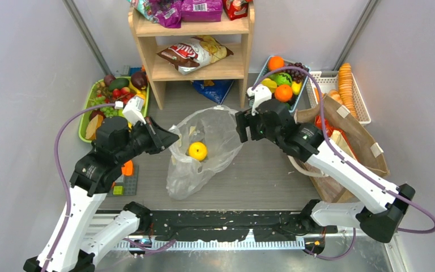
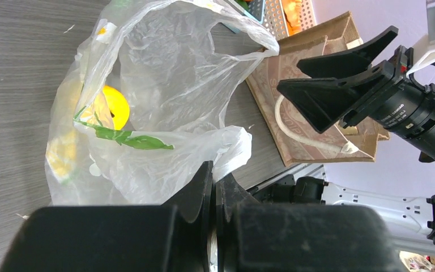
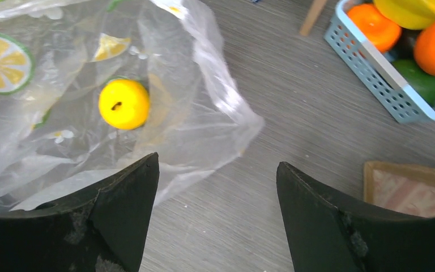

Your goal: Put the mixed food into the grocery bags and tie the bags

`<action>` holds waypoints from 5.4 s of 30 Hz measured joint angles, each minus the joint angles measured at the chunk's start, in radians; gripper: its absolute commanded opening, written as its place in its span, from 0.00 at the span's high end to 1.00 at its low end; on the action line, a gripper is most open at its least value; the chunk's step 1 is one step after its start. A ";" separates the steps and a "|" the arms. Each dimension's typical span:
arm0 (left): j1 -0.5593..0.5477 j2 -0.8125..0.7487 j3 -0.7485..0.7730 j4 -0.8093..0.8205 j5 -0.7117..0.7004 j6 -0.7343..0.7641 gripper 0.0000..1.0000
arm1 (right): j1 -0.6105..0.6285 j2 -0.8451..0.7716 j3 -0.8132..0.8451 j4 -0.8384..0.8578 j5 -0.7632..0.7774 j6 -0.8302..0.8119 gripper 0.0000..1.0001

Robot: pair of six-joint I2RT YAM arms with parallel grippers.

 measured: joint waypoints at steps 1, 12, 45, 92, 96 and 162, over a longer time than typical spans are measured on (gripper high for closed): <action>0.000 -0.002 0.000 0.000 -0.001 0.000 1.00 | -0.015 -0.013 -0.006 -0.012 0.000 -0.004 0.18; 0.000 -0.017 0.003 -0.006 -0.036 0.027 1.00 | -0.117 0.082 -0.031 0.046 -0.100 -0.079 0.53; 0.002 0.082 0.462 -0.155 -0.545 0.348 1.00 | -0.150 0.092 0.226 -0.056 -0.074 -0.131 0.95; 0.008 0.176 0.085 0.093 -0.687 0.445 1.00 | -0.736 0.245 0.257 0.254 -0.909 0.165 0.13; 0.008 0.176 0.079 0.095 -0.687 0.445 1.00 | -0.743 0.206 0.293 0.207 -0.833 0.150 0.12; 0.008 0.074 -0.043 0.206 -0.498 0.446 1.00 | -0.233 0.140 0.550 -0.045 -0.415 -0.184 0.63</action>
